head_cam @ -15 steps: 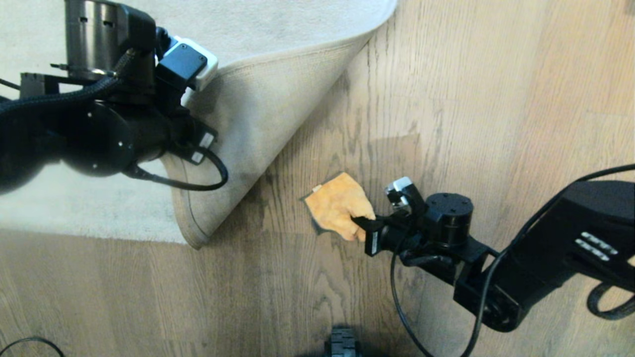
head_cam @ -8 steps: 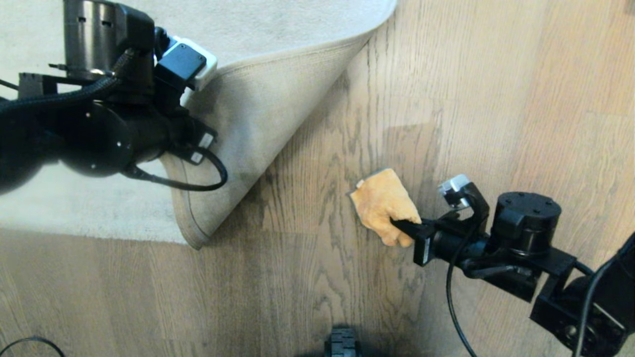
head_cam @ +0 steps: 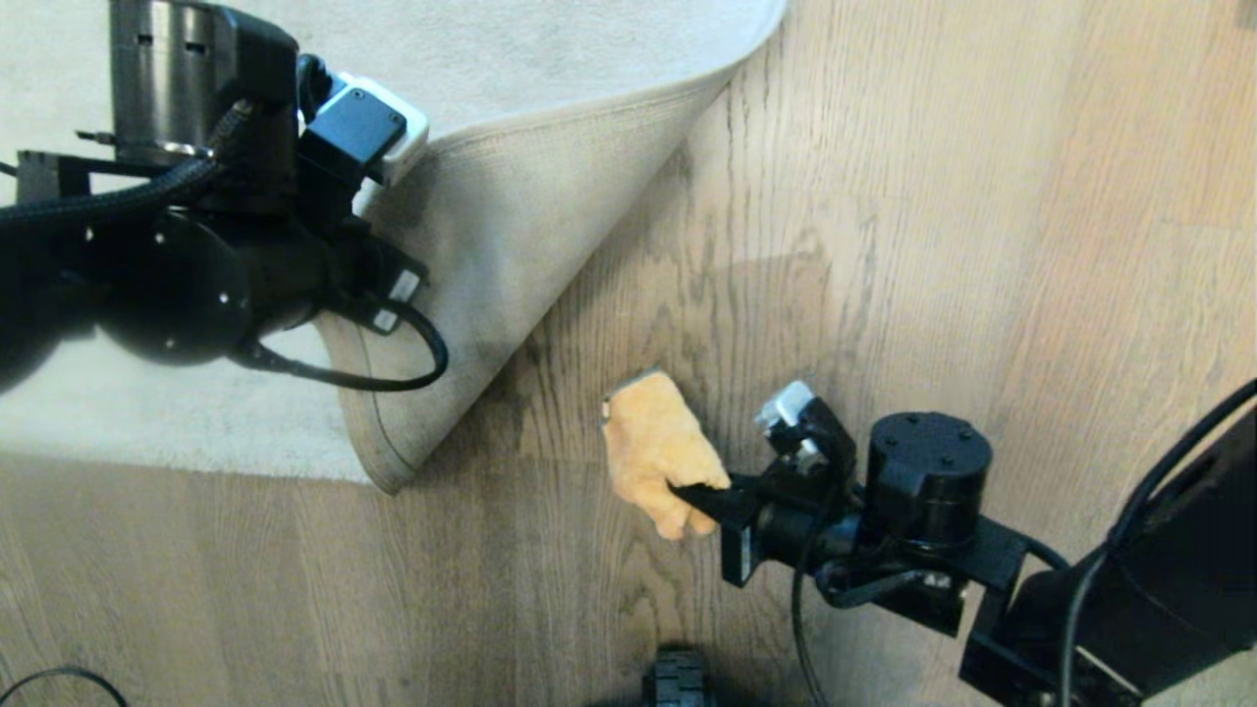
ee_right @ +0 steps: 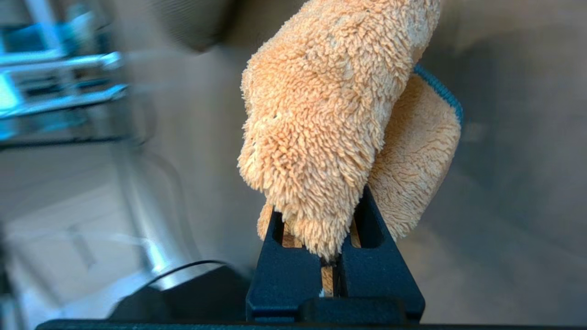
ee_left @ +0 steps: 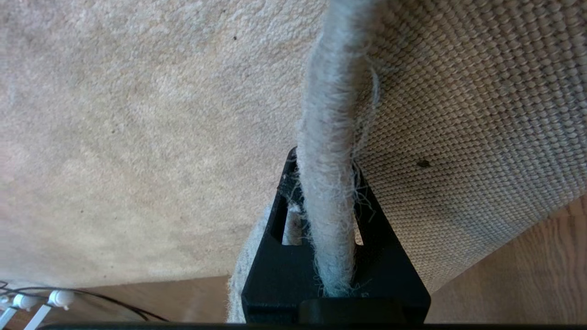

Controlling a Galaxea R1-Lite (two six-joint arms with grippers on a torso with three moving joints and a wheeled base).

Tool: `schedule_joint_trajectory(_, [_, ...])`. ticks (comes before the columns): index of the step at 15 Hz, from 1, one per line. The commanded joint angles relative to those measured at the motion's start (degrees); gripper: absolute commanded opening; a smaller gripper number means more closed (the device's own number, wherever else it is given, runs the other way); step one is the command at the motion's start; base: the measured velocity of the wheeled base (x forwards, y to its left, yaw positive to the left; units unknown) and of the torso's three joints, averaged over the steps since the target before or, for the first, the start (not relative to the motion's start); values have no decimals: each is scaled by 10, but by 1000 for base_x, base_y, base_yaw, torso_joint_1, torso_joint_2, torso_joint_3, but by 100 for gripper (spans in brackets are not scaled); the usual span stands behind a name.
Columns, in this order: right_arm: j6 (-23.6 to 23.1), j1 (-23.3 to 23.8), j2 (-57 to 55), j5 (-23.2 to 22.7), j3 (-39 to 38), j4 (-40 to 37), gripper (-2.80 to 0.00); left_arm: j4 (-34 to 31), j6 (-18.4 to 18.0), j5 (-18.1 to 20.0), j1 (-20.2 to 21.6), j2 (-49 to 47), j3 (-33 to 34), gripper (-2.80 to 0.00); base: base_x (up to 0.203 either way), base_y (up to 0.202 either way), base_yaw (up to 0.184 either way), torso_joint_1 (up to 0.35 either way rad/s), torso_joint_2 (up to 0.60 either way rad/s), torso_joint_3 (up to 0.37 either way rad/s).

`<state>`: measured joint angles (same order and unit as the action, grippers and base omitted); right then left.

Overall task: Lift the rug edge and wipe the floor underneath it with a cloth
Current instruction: Wipe the floor under the carpet with a rag

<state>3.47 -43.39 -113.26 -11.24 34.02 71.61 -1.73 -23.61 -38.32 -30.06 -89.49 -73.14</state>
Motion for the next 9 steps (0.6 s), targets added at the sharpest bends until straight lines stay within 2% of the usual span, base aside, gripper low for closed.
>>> schedule_joint_trajectory(1, [2,-47,-84,-2,52,5,-280,0,0,-4,-6,1,1,-280,0,0,0,0,0,0])
schedule_joint_trajectory(5, [35,-86,-184,-1,143,11,-280,1,-1,-5,-6,0,0,-280,0,0,0,0,0,0])
schedule_joint_trajectory(9, [66,-89,-241,1,207,22,-280,0,-3,-4,-8,-2,-1,-280,0,0,0,0,0,0])
